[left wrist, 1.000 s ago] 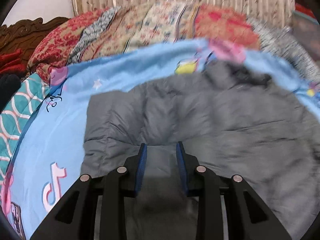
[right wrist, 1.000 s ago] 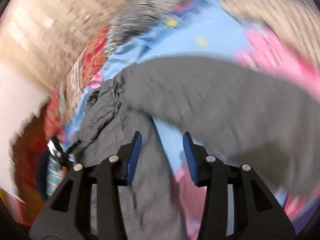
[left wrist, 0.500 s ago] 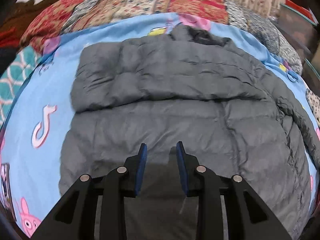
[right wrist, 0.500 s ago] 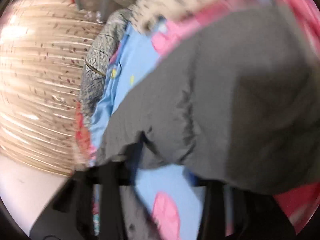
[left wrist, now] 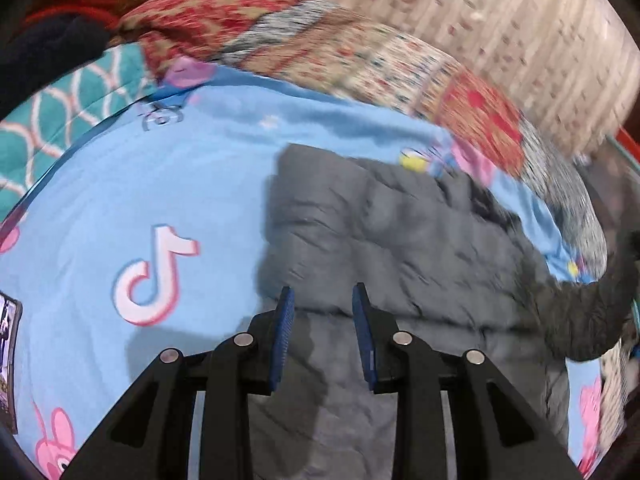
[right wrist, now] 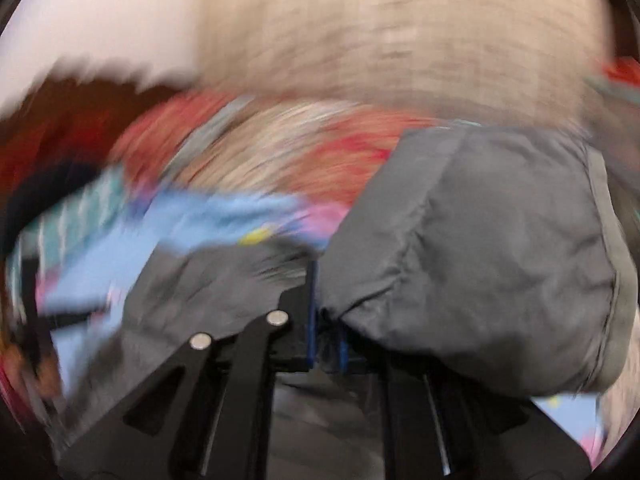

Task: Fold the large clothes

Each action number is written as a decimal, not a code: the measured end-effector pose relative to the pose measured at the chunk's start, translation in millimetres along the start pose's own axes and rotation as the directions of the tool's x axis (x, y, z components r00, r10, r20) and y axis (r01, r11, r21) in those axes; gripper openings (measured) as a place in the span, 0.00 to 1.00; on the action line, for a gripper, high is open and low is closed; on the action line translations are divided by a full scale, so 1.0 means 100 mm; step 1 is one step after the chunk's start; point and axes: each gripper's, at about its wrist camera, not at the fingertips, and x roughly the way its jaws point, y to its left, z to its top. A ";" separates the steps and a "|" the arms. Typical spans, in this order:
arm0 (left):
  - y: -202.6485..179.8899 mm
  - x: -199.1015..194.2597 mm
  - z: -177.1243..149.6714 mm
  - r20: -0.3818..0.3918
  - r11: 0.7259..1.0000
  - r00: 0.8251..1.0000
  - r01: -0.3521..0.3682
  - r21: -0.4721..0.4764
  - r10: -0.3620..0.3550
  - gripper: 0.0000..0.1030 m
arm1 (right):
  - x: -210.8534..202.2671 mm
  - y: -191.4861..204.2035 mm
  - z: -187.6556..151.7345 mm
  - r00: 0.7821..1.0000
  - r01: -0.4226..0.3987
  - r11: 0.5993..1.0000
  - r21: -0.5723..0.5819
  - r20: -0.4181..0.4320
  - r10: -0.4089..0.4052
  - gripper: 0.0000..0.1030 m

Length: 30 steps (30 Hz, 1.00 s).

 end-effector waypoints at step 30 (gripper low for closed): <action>-0.59 1.22 0.27 -0.102 0.934 0.957 -0.237 0.267 0.272 0.46 | 1.20 -1.36 -1.32 0.920 0.184 0.922 0.340 -0.390 -0.040 0.56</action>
